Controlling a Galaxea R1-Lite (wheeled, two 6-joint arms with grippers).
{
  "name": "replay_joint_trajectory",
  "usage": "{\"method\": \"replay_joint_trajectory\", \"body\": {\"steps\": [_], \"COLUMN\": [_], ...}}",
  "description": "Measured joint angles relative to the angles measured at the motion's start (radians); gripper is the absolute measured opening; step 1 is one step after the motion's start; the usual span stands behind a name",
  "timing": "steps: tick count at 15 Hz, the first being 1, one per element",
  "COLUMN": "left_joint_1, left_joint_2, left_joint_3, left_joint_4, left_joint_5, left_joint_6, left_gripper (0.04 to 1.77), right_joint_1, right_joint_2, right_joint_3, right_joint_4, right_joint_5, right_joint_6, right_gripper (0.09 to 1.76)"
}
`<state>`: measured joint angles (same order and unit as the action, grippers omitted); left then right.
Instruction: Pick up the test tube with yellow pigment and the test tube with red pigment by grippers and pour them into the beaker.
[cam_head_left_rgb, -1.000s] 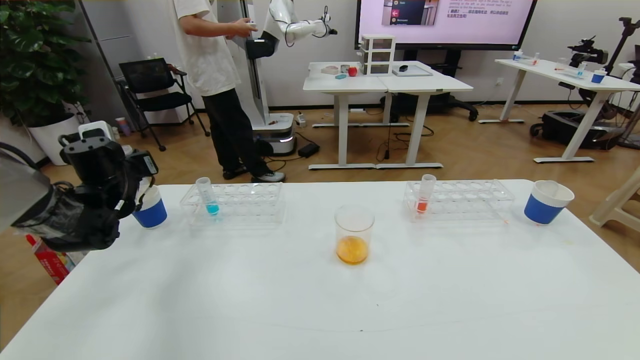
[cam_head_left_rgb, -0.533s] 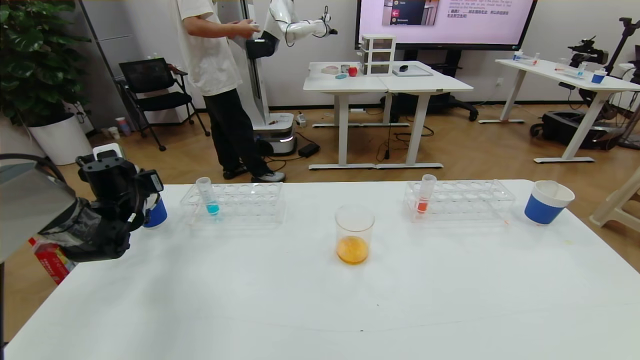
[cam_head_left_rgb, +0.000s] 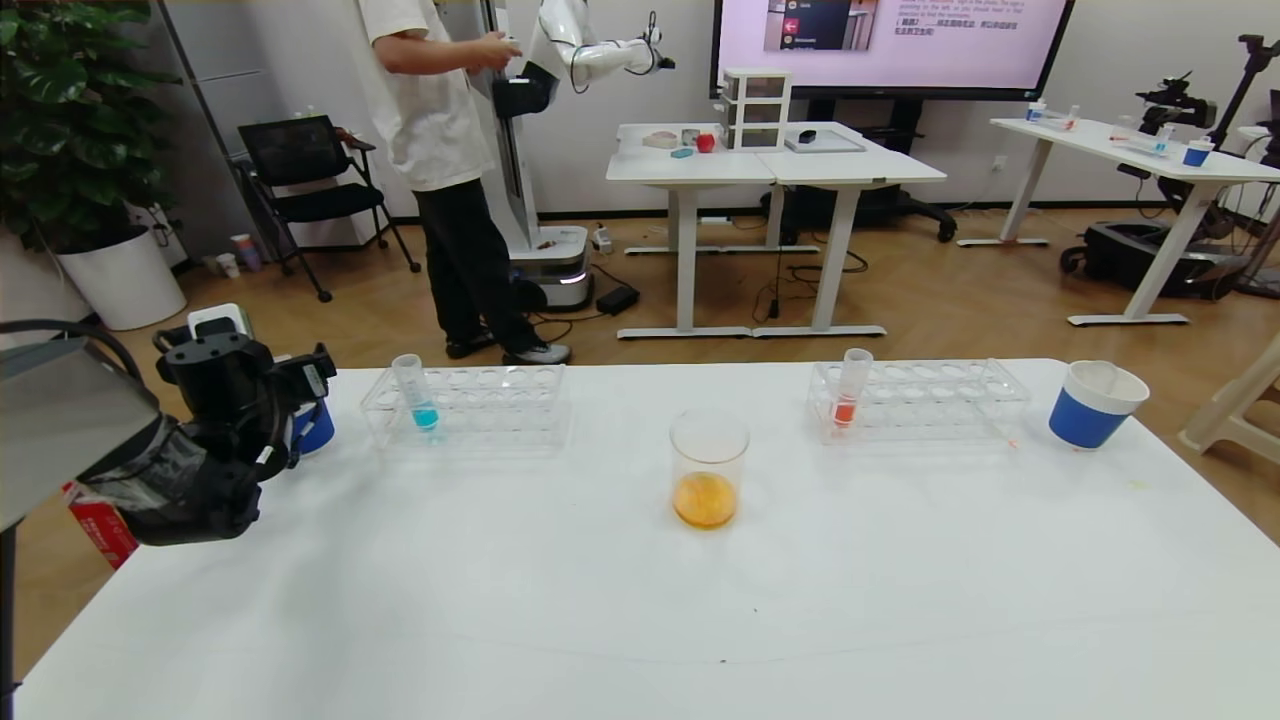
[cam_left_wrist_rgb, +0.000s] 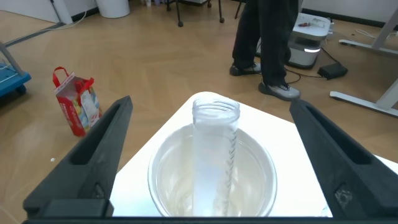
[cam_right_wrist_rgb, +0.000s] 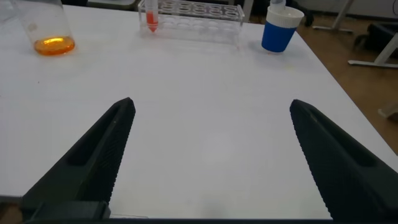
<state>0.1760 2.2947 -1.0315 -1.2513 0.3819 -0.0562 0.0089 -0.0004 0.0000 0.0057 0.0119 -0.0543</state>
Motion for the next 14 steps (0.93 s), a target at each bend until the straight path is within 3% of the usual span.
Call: {"method": "replay_joint_trajectory", "body": {"steps": [5, 7, 14], "left_joint_1": [-0.010, -0.051, -0.390], "left_joint_2": [-0.059, -0.109, -0.231], "left_joint_3": [-0.022, -0.034, -0.054], "left_joint_4": [0.034, 0.077, 0.085], "left_joint_5": [-0.002, -0.005, 0.003], "left_joint_6": [0.004, 0.005, 0.036], "left_gripper": [1.75, 1.75, 1.75], "right_joint_1": [0.000, 0.000, 0.000], "right_joint_2": [0.000, 0.000, 0.000], "right_joint_3": [0.000, 0.000, 0.000], "right_joint_4": [0.000, 0.000, 0.000], "right_joint_5": [0.000, 0.000, 0.000], "right_joint_6": [0.000, 0.000, 0.000], "right_gripper": [1.74, 1.74, 1.74]}}
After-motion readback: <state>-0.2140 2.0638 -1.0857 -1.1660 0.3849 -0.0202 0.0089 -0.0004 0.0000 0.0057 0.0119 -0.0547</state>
